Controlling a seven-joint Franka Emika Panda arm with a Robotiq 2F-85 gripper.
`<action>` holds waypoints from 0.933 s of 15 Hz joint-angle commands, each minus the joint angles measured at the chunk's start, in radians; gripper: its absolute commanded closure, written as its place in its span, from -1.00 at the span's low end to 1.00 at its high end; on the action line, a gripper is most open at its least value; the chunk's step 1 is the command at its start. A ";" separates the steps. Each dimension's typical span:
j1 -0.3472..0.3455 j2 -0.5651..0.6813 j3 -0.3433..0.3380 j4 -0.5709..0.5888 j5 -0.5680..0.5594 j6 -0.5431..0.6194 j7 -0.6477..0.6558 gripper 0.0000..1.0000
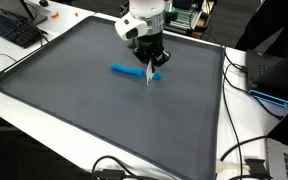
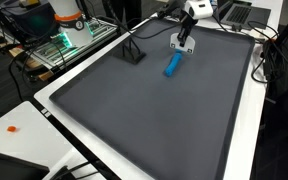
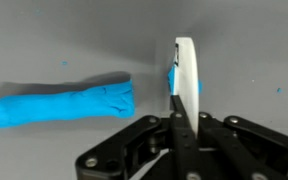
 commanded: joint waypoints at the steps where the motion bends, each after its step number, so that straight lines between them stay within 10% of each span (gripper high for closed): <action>1: -0.024 -0.030 0.003 0.002 0.010 -0.017 -0.052 0.98; 14: -0.068 -0.030 -0.036 0.019 -0.039 -0.055 -0.140 0.98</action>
